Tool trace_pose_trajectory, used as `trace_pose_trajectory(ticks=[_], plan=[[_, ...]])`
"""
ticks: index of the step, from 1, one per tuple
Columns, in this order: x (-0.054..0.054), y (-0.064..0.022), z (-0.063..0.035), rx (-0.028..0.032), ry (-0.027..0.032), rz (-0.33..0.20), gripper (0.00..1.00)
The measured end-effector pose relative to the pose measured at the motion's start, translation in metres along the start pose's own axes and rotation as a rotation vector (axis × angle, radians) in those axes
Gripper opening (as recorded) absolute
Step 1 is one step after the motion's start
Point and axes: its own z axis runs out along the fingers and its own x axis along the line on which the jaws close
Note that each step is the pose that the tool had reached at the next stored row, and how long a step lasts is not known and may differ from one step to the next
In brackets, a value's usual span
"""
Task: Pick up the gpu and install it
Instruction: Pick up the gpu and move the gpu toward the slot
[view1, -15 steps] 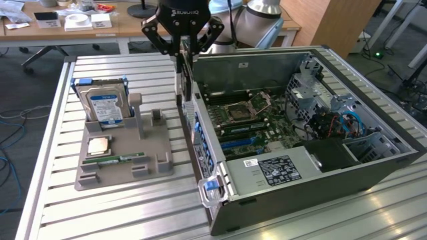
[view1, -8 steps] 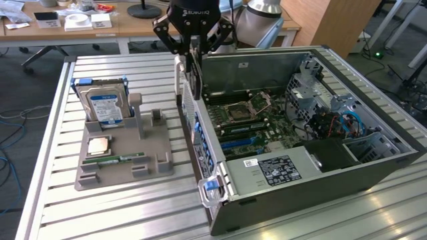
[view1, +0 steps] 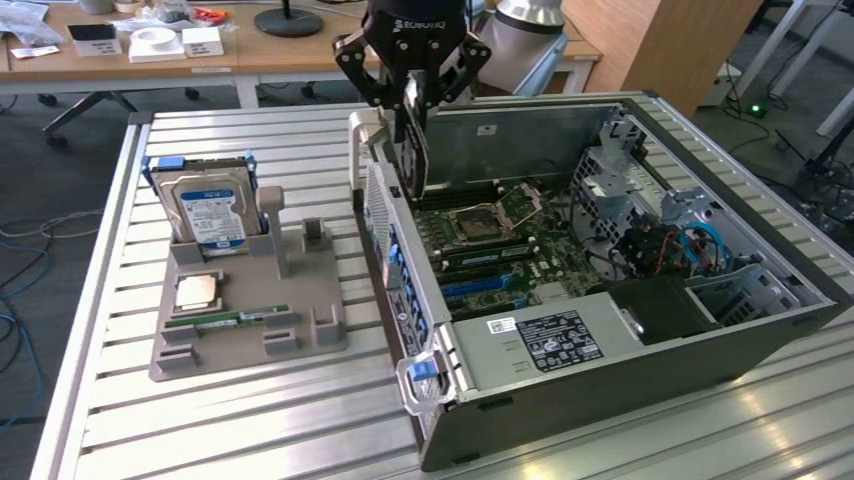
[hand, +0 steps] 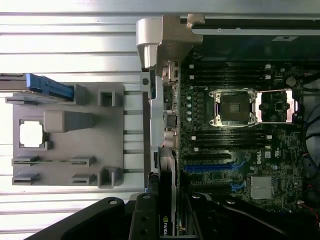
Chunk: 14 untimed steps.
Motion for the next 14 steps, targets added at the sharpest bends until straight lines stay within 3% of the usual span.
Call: trace_pose_trajectory(ticks=[14], plan=[[-0.032, 0.0011, 0.0008, -0.0018, 0.0001, 0.0, 0.26]])
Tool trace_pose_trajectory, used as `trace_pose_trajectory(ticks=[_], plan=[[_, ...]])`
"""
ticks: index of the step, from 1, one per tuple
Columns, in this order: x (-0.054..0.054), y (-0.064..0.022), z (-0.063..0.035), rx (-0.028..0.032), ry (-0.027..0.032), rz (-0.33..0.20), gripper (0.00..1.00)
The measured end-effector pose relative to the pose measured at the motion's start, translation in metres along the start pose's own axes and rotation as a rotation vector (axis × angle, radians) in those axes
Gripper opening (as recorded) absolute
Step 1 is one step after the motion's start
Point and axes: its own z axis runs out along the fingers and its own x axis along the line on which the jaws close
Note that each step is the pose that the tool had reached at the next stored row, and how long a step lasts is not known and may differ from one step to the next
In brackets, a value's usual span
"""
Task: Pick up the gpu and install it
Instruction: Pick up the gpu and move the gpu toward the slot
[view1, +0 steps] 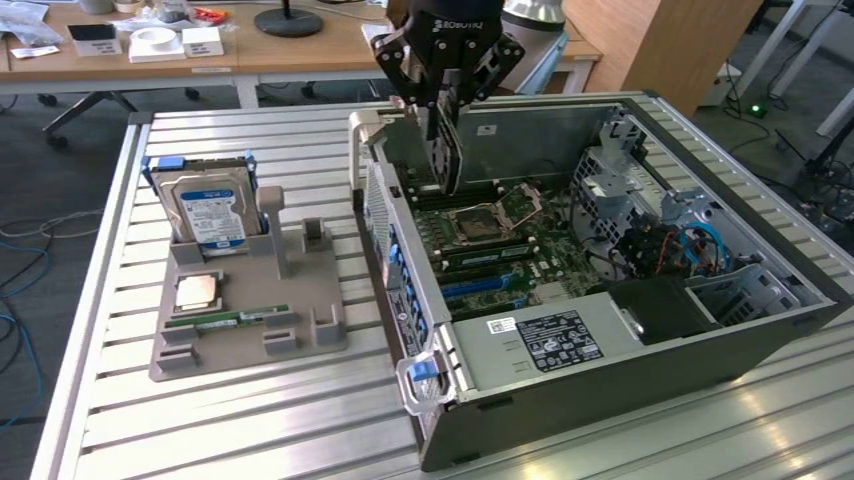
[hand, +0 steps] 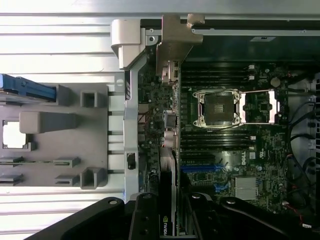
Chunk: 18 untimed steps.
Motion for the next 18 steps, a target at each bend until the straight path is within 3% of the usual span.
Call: trace_pose_trajectory(ticks=[18], plan=[[-0.046, 0.0016, 0.0011, -0.0032, 0.0001, 0.0, 0.26]])
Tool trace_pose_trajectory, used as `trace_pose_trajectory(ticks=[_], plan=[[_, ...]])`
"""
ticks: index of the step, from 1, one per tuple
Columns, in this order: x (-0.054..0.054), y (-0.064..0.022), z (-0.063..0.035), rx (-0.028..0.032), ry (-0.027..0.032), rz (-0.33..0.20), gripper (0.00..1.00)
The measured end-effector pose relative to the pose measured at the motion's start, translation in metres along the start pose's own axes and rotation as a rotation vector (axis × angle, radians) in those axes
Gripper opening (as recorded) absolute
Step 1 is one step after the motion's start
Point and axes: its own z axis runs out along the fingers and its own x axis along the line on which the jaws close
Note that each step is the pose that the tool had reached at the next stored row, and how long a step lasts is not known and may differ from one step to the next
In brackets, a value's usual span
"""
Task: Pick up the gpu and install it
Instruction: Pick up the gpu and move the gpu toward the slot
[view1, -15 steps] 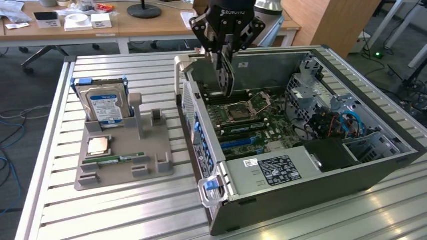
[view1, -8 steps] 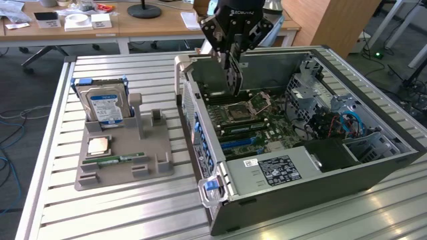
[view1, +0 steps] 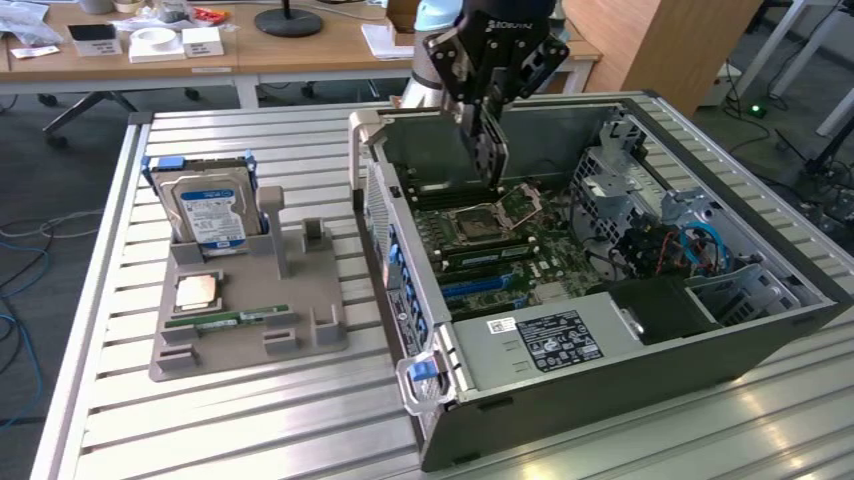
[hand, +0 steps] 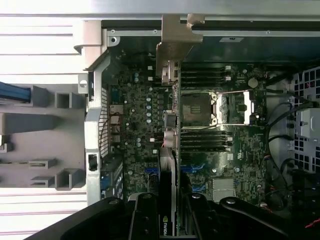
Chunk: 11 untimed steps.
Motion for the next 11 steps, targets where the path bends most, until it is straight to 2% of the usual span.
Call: trace_pose_trajectory(ticks=[11], plan=[[-0.038, 0.0014, 0.0009, -0.0036, 0.0002, 0.0, 0.26]])
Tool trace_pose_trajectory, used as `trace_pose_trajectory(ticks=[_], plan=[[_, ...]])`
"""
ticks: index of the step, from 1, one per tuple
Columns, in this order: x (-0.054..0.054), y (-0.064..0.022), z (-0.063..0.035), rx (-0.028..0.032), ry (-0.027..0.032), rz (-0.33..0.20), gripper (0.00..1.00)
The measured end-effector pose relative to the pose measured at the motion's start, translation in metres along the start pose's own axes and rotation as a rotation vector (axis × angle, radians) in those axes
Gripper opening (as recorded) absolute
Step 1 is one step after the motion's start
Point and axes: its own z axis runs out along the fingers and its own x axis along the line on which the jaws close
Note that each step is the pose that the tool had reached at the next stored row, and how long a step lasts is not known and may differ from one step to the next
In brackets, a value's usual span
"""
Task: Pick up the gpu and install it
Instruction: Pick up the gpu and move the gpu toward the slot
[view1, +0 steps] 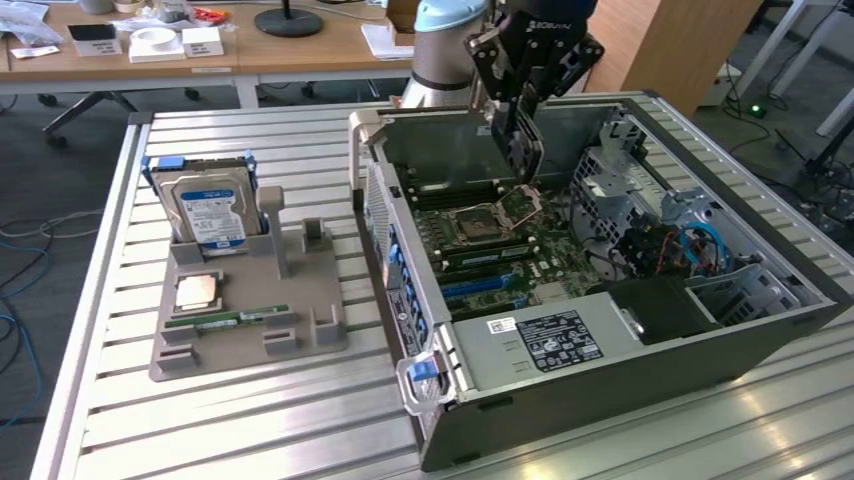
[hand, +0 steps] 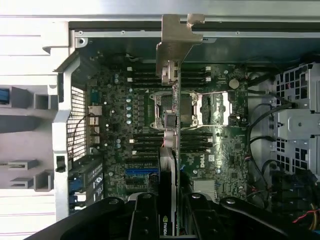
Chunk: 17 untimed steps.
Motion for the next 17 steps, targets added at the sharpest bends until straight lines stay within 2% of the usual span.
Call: trace_pose_trajectory(ticks=[17], plan=[[-0.055, 0.0019, 0.0014, -0.0036, 0.0001, 0.0, 0.26]])
